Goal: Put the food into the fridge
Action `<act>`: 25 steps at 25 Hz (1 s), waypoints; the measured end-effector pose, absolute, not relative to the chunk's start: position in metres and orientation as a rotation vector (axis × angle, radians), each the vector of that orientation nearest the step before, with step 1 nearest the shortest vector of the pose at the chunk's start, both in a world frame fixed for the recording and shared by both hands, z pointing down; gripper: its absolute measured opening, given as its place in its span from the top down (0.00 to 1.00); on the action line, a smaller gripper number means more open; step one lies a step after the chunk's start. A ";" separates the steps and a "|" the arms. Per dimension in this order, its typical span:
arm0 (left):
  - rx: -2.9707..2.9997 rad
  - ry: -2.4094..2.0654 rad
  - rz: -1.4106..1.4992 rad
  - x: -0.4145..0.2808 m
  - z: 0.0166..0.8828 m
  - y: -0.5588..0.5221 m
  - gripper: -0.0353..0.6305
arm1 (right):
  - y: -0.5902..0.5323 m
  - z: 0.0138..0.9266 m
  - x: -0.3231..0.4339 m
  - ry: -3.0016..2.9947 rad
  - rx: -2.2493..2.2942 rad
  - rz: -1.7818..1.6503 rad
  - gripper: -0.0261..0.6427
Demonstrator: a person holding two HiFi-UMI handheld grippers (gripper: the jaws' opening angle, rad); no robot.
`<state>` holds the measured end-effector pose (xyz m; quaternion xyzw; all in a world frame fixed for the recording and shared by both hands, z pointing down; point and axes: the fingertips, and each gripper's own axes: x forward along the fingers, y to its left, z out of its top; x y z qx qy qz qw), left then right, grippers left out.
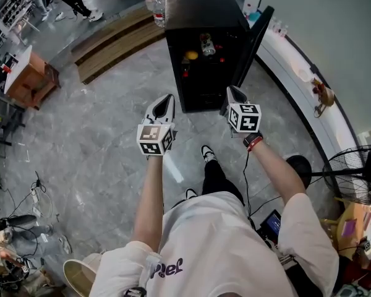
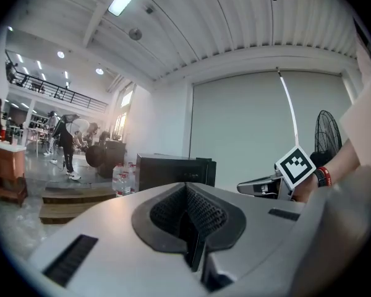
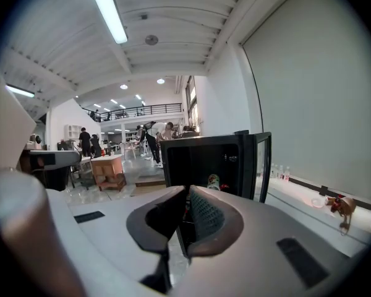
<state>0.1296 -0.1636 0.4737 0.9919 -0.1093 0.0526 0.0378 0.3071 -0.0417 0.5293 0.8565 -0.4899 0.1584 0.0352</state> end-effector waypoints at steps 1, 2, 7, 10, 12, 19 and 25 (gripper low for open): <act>3.049 -0.340 0.165 0.127 0.471 -0.163 0.92 | -0.039 0.526 0.303 -1.509 2.639 0.484 0.91; 3.055 -0.344 0.172 0.125 0.469 -0.163 0.92 | -0.036 0.523 0.300 -1.511 2.644 0.478 0.91; 3.078 -0.372 0.170 0.105 0.461 -0.160 0.92 | -0.023 0.505 0.275 -1.523 2.681 0.433 0.93; 3.090 -0.374 0.162 0.095 0.456 -0.157 0.92 | -0.015 0.497 0.262 -1.526 2.704 0.403 0.93; 3.090 -0.385 0.156 0.089 0.453 -0.157 0.92 | -0.010 0.492 0.259 -1.518 2.730 0.391 0.94; 3.080 -0.415 0.141 0.071 0.449 -0.152 0.92 | 0.010 0.475 0.244 -1.481 2.810 0.362 0.94; 3.074 -0.455 0.118 0.065 0.453 -0.144 0.92 | 0.022 0.474 0.244 -1.439 2.824 0.312 0.94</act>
